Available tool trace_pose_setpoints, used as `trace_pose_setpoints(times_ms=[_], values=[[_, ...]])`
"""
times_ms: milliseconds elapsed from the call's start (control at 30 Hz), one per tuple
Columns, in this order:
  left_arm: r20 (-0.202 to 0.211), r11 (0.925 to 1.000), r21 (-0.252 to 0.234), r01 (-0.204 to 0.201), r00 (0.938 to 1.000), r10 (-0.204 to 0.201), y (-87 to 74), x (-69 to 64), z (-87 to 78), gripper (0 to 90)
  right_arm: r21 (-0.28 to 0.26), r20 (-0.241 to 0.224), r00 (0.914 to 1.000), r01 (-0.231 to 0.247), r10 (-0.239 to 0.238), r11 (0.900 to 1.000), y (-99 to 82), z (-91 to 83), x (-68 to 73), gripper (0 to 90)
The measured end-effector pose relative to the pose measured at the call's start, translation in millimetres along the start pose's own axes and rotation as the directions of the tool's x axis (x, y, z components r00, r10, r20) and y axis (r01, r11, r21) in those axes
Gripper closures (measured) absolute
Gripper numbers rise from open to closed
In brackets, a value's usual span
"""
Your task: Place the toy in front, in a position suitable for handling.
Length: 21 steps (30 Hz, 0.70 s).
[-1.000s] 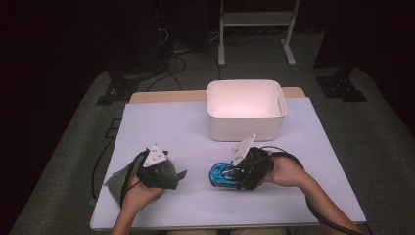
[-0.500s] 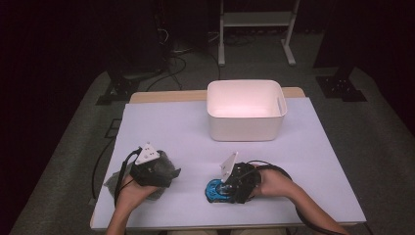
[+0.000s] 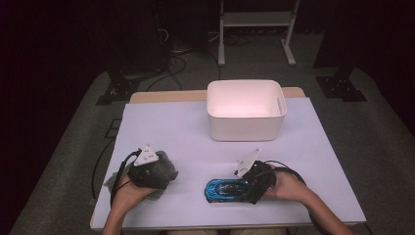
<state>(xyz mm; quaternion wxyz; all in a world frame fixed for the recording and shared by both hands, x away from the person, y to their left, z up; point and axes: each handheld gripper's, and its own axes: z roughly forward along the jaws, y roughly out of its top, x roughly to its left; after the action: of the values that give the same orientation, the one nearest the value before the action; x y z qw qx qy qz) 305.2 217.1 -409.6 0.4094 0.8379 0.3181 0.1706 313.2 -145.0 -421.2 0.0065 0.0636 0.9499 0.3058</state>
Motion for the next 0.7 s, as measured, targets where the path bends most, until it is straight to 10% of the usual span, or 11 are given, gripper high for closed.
trace_pose_setpoints(times_ms=[700], values=[[0.016, 0.9868, 0.068, -0.147, 0.9891, 0.146, -11.6, 1.7, -8.3, 42.5, -0.048, 0.029, 0.9977, -0.061, 0.062, 0.997, -35.4, -11.1, 1.0, 14.4]])
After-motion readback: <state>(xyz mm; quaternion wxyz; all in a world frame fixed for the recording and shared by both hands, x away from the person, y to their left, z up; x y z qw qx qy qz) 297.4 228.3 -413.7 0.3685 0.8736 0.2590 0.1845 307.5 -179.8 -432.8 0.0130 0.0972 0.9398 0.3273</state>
